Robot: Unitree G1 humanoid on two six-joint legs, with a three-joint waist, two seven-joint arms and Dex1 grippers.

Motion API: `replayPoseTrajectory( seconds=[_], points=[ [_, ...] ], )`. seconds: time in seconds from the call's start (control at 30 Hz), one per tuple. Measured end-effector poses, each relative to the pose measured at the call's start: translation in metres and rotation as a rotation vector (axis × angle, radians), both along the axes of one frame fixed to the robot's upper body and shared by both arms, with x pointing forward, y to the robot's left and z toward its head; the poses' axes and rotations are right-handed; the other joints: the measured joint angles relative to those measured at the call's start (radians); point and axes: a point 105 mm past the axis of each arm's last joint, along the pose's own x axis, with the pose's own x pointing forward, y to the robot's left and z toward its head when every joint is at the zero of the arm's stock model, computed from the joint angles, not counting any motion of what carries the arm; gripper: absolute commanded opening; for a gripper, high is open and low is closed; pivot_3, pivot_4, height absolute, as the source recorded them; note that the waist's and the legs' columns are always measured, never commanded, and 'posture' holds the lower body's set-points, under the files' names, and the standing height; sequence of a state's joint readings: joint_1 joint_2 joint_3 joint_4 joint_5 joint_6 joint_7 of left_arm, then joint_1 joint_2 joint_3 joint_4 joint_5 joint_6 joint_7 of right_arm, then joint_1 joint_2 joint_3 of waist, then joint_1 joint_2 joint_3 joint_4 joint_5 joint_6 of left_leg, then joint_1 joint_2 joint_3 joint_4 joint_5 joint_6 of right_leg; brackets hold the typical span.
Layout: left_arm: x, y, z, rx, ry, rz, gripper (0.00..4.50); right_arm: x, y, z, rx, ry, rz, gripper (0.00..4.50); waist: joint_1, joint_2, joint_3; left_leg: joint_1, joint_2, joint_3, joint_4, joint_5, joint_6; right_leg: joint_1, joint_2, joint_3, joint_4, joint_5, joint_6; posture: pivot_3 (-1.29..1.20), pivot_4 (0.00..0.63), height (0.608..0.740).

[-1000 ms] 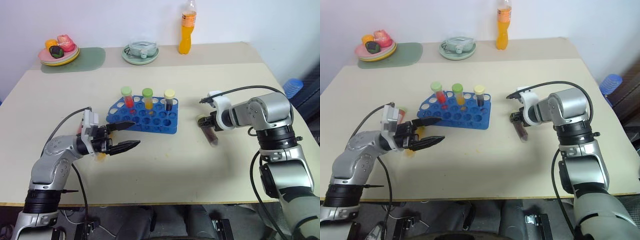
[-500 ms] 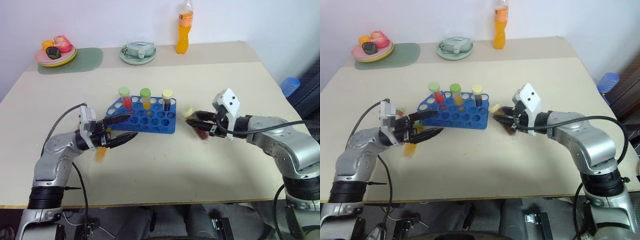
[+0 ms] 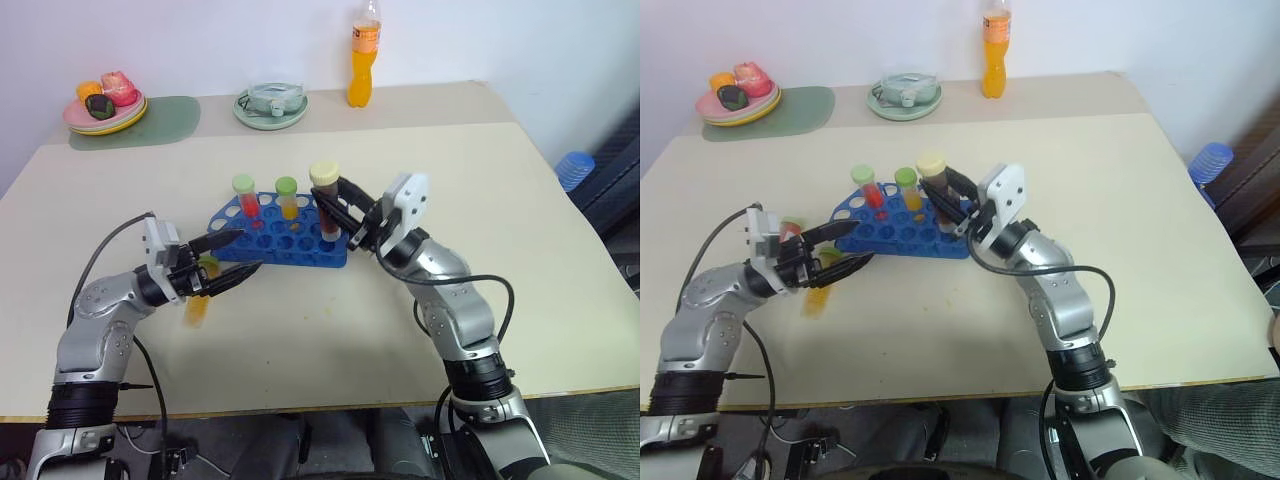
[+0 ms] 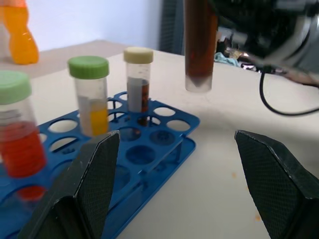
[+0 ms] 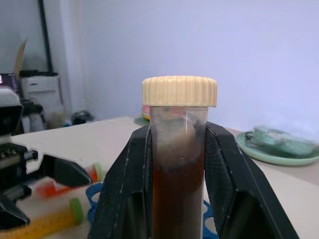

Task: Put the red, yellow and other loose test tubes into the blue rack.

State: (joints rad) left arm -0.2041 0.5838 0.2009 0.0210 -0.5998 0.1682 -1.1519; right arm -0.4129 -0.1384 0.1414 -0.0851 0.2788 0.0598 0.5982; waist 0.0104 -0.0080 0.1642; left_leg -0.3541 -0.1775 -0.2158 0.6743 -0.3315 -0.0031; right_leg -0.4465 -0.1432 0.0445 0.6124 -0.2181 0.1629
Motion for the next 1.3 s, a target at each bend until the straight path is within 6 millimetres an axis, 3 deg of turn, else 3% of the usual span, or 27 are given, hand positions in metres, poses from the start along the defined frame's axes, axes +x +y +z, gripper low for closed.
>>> replayPoseTrajectory(
  seconds=[0.27,0.6,1.3],
  points=[
    [-0.008,0.016,-0.007,0.013,0.026,0.029,3.77,0.005,0.001,-0.025,-0.041,0.026,0.014,0.81,-0.006,0.000,0.000,0.001,0.009,0.001,0.000,-0.003,-0.005,0.000,0.009,0.001,-0.001,0.002,-0.004,0.00,0.150,0.740],
    [-0.014,0.025,-0.010,0.017,0.022,0.053,3.77,0.014,0.011,-0.028,-0.021,0.018,0.033,0.81,-0.010,0.000,0.000,0.014,0.018,0.018,-0.011,-0.003,-0.006,-0.001,0.011,0.001,-0.001,0.005,-0.010,0.00,0.150,0.740],
    [-0.017,0.029,-0.013,0.016,0.017,0.071,3.77,0.018,0.035,-0.037,-0.045,0.006,0.088,0.81,-0.025,0.000,0.000,0.015,0.019,0.020,-0.012,-0.004,-0.006,-0.002,0.012,0.001,-0.001,0.006,-0.010,0.00,0.150,0.740]
  ],
)
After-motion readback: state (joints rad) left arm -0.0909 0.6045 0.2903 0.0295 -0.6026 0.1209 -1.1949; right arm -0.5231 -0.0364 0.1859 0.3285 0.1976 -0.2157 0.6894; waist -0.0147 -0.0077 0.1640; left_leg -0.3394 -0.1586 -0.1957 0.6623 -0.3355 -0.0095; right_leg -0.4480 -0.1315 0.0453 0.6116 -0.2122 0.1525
